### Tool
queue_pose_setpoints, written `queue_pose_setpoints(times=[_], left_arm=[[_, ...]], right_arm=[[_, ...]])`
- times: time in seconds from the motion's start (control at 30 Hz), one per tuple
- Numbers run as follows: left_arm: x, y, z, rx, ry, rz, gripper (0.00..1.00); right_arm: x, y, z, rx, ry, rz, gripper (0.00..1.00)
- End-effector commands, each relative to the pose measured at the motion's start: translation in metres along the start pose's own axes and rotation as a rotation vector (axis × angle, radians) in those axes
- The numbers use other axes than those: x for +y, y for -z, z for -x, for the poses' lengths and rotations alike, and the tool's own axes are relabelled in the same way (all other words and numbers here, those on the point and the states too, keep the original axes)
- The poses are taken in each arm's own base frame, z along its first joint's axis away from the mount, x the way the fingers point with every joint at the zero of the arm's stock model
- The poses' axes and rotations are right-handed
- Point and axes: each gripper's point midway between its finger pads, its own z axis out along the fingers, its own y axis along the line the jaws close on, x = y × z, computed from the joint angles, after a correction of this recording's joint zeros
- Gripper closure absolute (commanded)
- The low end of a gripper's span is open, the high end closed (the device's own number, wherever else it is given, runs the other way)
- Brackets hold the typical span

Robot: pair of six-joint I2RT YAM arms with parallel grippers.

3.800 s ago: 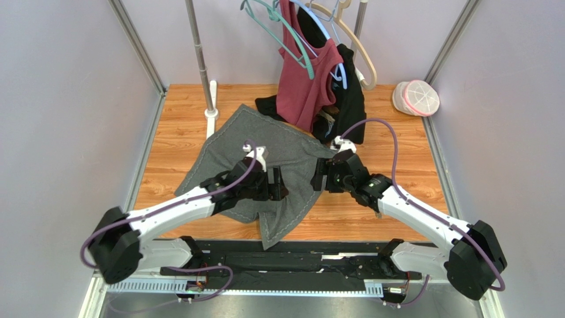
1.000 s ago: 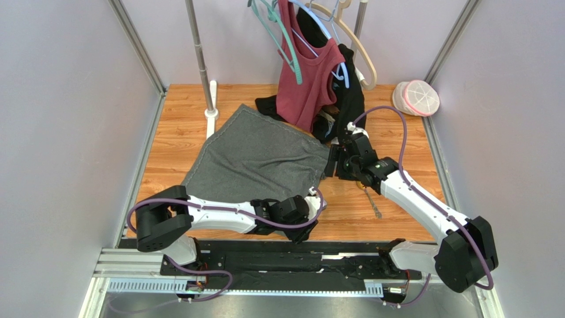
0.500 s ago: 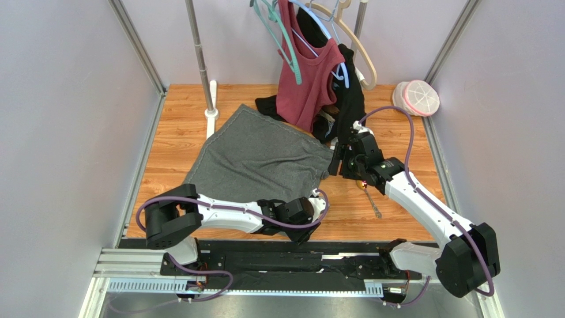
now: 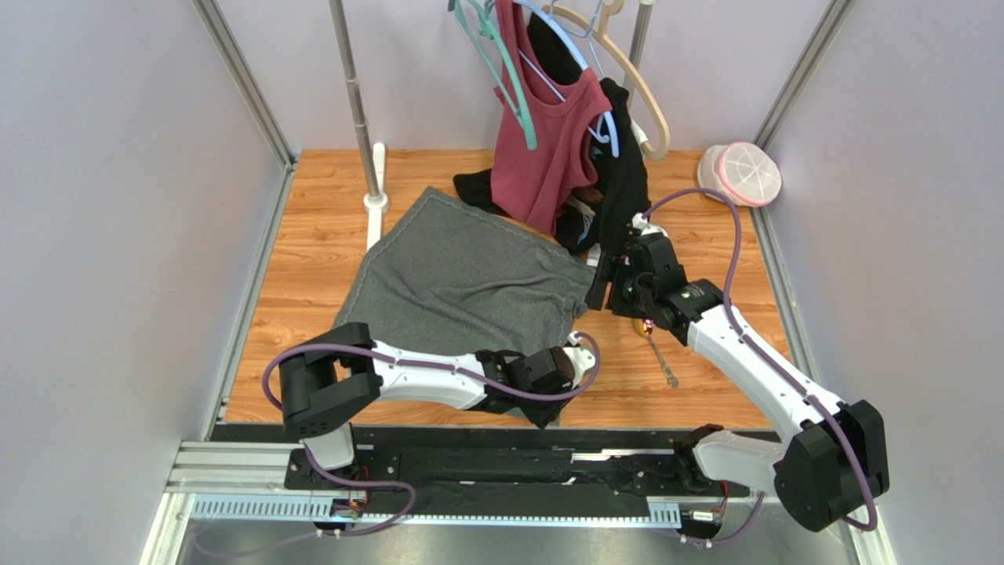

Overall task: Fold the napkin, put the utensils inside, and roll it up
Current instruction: Fold the napkin

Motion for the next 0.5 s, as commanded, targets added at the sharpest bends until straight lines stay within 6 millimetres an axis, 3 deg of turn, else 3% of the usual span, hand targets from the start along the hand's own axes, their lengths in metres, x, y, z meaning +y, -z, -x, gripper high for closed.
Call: queue_pose_setpoints(times=[0.0, 0.13, 0.27, 0.4, 0.47], left_arm=[[0.017, -0.006, -0.055, 0.181, -0.004, 0.069, 0.66], [0.019, -0.007, -0.062, 0.202, -0.004, 0.071, 0.82], [0.017, -0.009, -0.067, 0.218, -0.010, 0.055, 0.89], [0.015, -0.001, -0.060, 0.181, -0.014, 0.057, 0.78], [0.008, 0.011, -0.050, 0.117, -0.028, 0.041, 0.66]], right_arm=[[0.008, 0.012, 0.018, -0.060, 0.005, 0.038, 0.30], [0.007, 0.011, 0.019, -0.062, 0.006, 0.035, 0.30], [0.006, 0.011, 0.020, -0.063, 0.003, 0.029, 0.30], [0.003, 0.009, 0.019, -0.063, 0.006, 0.018, 0.30], [0.001, 0.008, 0.017, -0.055, 0.007, 0.013, 0.30]])
